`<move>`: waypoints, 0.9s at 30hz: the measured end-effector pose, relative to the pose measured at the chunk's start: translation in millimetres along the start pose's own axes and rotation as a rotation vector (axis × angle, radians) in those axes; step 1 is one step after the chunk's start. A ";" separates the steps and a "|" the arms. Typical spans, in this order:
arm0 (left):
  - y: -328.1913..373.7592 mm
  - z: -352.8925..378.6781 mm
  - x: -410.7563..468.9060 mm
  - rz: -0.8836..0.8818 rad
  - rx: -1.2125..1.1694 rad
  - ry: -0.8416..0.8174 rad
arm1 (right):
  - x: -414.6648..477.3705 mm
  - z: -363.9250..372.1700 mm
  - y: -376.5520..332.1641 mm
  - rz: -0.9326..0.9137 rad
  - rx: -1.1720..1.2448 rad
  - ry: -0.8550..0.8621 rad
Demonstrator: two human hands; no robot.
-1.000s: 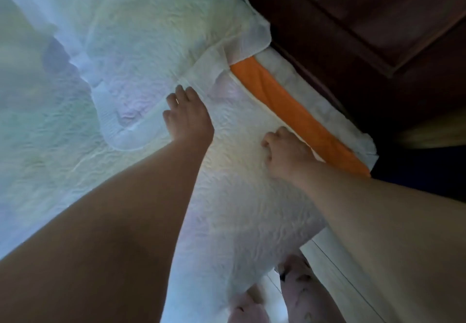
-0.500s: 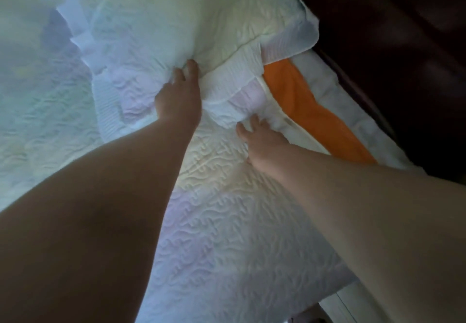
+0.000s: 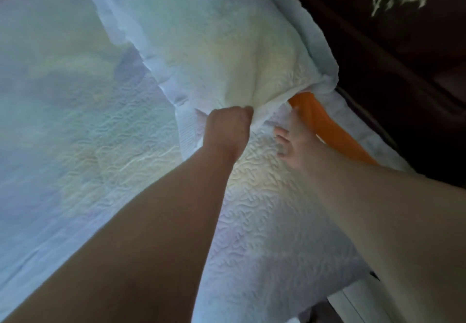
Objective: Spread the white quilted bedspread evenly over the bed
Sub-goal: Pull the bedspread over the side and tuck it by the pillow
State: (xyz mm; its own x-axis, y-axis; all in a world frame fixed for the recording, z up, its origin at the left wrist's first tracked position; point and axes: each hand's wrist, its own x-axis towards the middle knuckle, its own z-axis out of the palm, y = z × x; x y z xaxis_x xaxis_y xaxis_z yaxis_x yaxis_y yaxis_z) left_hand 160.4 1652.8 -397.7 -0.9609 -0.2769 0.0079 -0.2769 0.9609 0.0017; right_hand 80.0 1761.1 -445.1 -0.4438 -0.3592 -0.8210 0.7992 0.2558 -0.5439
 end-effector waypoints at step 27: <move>126.6 -20.5 -110.7 0.344 -0.106 -0.402 | -132.6 -129.2 11.2 -0.100 -0.626 0.939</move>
State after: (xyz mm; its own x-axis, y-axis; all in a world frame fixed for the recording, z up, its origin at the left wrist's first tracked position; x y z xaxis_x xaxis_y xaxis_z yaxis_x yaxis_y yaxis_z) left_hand 231.9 1805.1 -377.8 -0.9291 0.0952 -0.3573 0.0366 0.9852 0.1672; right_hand 95.4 1927.6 -364.8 -0.8339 0.3449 -0.4308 0.5166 0.7625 -0.3895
